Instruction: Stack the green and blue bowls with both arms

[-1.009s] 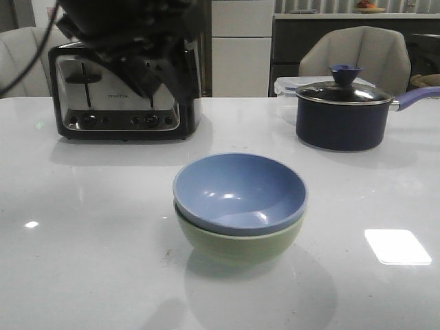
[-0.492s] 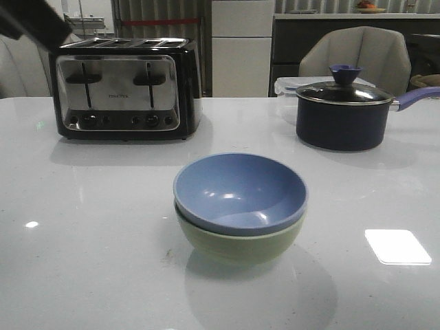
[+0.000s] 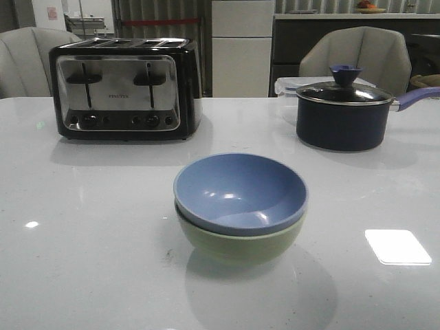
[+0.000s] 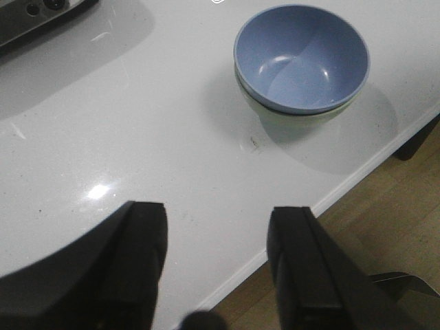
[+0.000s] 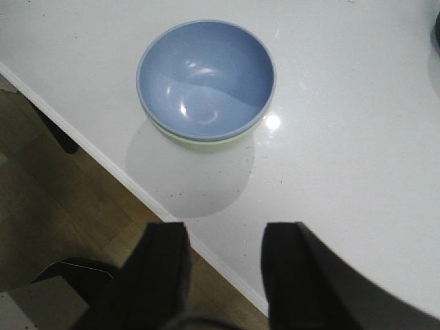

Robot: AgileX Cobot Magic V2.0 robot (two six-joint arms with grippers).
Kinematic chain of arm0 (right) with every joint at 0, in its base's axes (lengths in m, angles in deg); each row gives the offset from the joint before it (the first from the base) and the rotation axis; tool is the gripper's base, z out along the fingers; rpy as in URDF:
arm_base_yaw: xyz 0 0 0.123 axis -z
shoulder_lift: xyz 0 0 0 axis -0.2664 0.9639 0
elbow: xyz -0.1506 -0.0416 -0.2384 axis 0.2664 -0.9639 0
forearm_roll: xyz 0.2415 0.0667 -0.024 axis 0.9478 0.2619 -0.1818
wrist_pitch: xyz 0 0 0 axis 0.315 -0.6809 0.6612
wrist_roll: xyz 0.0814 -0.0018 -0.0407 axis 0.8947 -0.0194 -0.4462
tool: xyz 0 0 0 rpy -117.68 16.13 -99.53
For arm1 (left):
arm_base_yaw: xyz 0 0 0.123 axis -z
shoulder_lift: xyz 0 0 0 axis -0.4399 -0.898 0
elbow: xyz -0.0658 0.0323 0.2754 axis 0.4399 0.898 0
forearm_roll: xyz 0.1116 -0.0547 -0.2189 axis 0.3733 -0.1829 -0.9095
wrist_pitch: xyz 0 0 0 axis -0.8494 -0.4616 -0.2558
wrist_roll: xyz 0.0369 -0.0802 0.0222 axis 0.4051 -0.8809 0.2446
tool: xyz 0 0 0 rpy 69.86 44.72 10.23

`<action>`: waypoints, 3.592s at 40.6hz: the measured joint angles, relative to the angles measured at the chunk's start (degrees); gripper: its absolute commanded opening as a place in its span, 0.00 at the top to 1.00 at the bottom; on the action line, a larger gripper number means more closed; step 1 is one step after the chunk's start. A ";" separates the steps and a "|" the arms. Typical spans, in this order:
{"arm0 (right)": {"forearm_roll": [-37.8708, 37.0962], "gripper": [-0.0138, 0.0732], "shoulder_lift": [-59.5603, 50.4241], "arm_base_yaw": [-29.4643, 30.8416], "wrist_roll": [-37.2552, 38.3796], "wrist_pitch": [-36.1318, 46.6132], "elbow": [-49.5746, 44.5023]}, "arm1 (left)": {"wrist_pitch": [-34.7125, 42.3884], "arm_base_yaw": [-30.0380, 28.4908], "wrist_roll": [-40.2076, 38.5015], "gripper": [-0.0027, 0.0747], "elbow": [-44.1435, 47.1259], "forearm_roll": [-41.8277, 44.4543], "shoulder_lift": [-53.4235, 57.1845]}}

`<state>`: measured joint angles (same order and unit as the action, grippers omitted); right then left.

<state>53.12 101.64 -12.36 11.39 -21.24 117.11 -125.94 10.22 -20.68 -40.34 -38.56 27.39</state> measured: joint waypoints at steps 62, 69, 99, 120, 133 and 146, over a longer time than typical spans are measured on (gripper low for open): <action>0.00 0.78 0.00 0.00 0.00 0.00 0.00 | 24.60 -28.12 0.02 0.85 25.49 -1.60 34.80; 0.00 0.78 0.00 0.00 0.00 0.00 0.00 | 29.52 -30.55 -7.50 0.85 33.11 0.58 39.13; 0.00 0.78 0.00 0.00 0.00 -0.04 0.00 | 35.75 -34.40 -10.99 0.85 37.44 2.44 40.13; 0.00 0.78 0.00 0.00 0.00 -0.04 0.00 | 35.75 -34.10 -10.99 0.85 37.44 2.44 40.13; 0.00 0.78 0.00 0.00 0.00 -0.04 -0.10 | 35.75 -34.10 -10.99 0.85 37.44 2.54 40.13; -0.10 0.78 -10.36 11.95 -0.09 5.05 -7.48 | 35.75 -34.10 -10.99 0.85 37.44 2.54 40.13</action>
<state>53.01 91.28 -0.41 11.30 -16.19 109.63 -90.19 -23.88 -31.67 -2.91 -36.02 67.52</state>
